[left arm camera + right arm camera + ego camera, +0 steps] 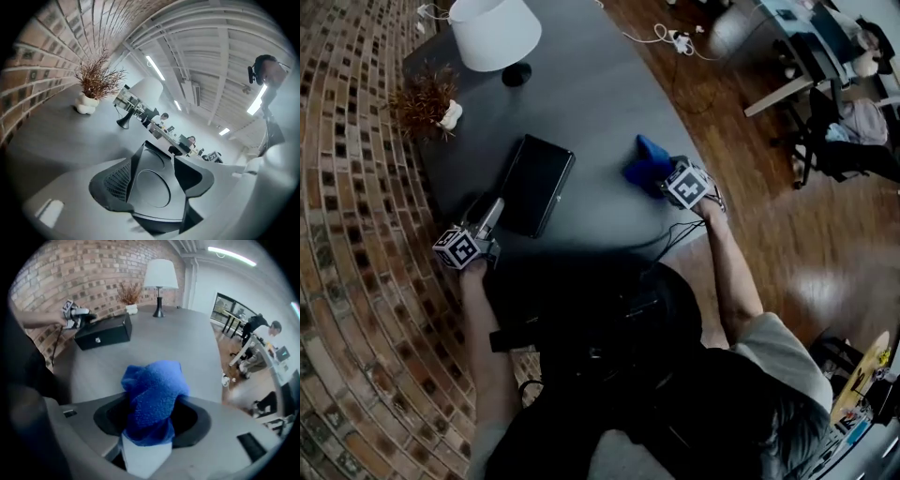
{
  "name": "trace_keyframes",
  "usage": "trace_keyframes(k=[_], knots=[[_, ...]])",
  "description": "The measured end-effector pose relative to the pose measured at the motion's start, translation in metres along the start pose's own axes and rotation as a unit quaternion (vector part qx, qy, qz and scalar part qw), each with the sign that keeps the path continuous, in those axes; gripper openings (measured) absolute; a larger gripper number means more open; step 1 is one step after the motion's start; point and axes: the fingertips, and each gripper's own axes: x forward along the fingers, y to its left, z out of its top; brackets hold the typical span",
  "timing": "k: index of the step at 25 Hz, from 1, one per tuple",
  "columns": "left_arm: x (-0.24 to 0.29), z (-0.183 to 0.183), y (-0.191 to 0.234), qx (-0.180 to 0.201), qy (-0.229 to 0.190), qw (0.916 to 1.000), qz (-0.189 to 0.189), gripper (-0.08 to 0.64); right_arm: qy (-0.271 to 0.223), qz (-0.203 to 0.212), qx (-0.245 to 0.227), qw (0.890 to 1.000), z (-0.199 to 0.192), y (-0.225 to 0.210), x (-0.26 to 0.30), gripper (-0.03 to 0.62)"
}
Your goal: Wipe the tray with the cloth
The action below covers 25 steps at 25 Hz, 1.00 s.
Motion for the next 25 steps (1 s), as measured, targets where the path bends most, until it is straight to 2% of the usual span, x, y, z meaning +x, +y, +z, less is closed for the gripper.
trace_keyframes(k=[2,3,4,5,6,7,8,9,10,11,13,16,19,23,25], knots=[[0.0,-0.005,-0.009,-0.024,-0.001,0.9996,-0.013,0.271,0.042,-0.079,-0.03,0.996,-0.02,-0.017,-0.022,0.342],[0.001,-0.01,-0.017,-0.034,0.001,0.9992,-0.019,0.26,0.05,-0.126,-0.052,0.989,-0.017,-0.022,-0.038,0.396],[0.003,-0.017,-0.026,-0.037,0.006,0.999,-0.023,0.249,0.037,-0.162,-0.074,0.983,-0.002,-0.019,-0.053,0.396],[0.004,-0.025,-0.035,-0.035,0.011,0.999,-0.026,0.249,0.004,-0.171,-0.089,0.981,0.023,-0.002,-0.064,0.394],[0.003,-0.033,-0.043,-0.034,0.013,0.999,-0.027,0.249,-0.039,-0.147,-0.095,0.984,0.053,0.028,-0.067,0.393],[0.001,-0.039,-0.051,-0.038,0.013,0.9988,-0.028,0.247,-0.079,-0.09,-0.096,0.988,0.082,0.069,-0.061,0.393],[0.001,-0.045,-0.06,-0.045,0.012,0.9984,-0.031,0.249,-0.11,-0.01,-0.092,0.99,0.104,0.115,-0.049,0.364],[0.002,-0.052,-0.069,-0.053,0.01,0.9979,-0.036,0.247,-0.125,0.075,-0.086,0.986,0.119,0.159,-0.034,0.347],[0.004,-0.058,-0.078,-0.06,0.009,0.9972,-0.042,0.247,-0.125,0.147,-0.082,0.978,0.126,0.193,-0.02,0.348],[0.006,-0.065,-0.087,-0.066,0.009,0.9965,-0.049,0.247,-0.115,0.199,-0.084,0.97,0.127,0.215,-0.009,0.347],[0.008,-0.075,-0.096,-0.073,0.002,0.9959,-0.053,0.247,-0.083,0.258,-0.108,0.957,0.124,0.232,0.002,0.347],[0.005,-0.076,-0.098,-0.091,-0.024,0.9949,-0.037,0.249,-0.047,0.284,-0.15,0.946,0.122,0.223,0.005,0.318],[0.004,-0.083,-0.105,-0.09,-0.026,0.9953,-0.027,0.249,-0.053,0.281,-0.159,0.945,0.143,0.218,0.016,0.311],[0.004,-0.088,-0.108,-0.089,-0.031,0.9955,0.003,0.243,-0.075,0.278,-0.142,0.947,0.175,0.208,0.023,0.311],[0.0,-0.076,-0.1,-0.068,-0.038,0.9964,0.032,0.244,-0.102,0.268,-0.116,0.951,0.183,0.183,0.018,0.311]])
